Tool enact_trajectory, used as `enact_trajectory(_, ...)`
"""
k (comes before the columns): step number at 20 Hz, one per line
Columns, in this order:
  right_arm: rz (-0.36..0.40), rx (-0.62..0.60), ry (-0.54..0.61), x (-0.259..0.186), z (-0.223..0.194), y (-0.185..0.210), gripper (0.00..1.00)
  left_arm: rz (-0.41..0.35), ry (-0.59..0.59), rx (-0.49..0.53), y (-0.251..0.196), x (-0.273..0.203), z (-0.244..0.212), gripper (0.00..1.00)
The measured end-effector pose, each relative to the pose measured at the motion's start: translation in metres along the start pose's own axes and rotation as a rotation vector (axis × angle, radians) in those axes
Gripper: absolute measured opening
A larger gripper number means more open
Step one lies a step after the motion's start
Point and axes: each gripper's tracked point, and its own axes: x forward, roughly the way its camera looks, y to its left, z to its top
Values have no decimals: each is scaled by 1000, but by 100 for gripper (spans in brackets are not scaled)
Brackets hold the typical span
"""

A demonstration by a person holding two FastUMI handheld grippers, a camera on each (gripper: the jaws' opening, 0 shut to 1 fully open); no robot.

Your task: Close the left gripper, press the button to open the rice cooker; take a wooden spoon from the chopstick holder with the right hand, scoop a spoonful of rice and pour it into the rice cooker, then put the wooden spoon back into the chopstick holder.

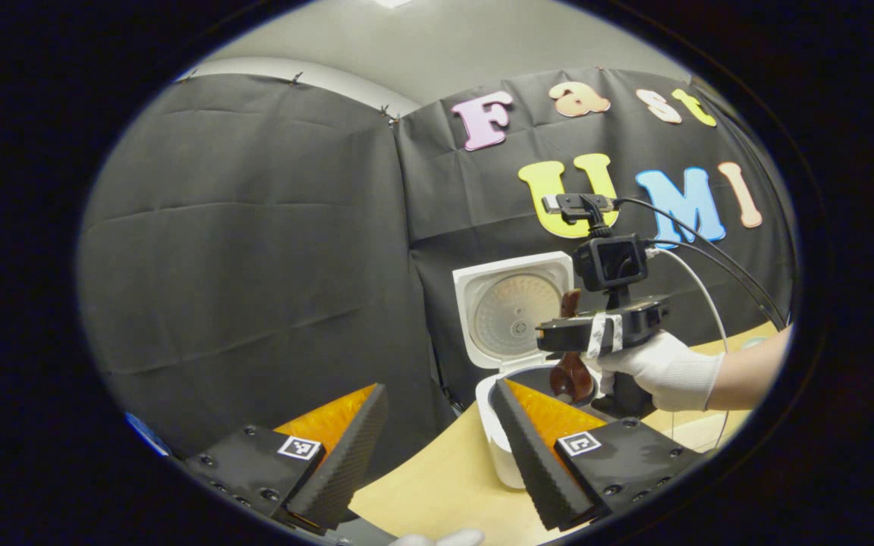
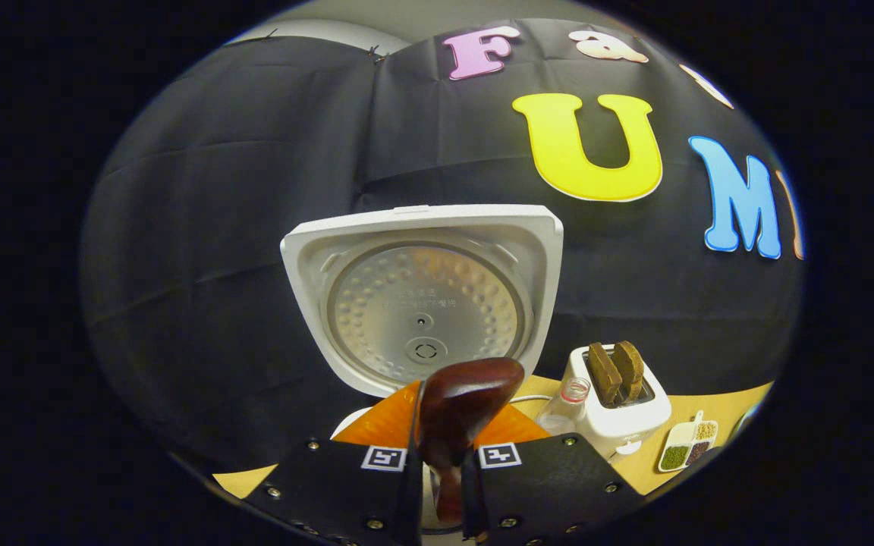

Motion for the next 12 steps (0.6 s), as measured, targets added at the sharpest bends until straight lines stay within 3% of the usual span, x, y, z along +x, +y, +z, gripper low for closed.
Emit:
enact_trajectory(4, 12, -98, -44, -5, 9, 3, 20, -23, 1, -17, -8, -3, 1, 99)
enact_trajectory(12, 34, -129, -41, -7, 7, 7, 20, -38, -3, -6, -14, -5, 4, 99)
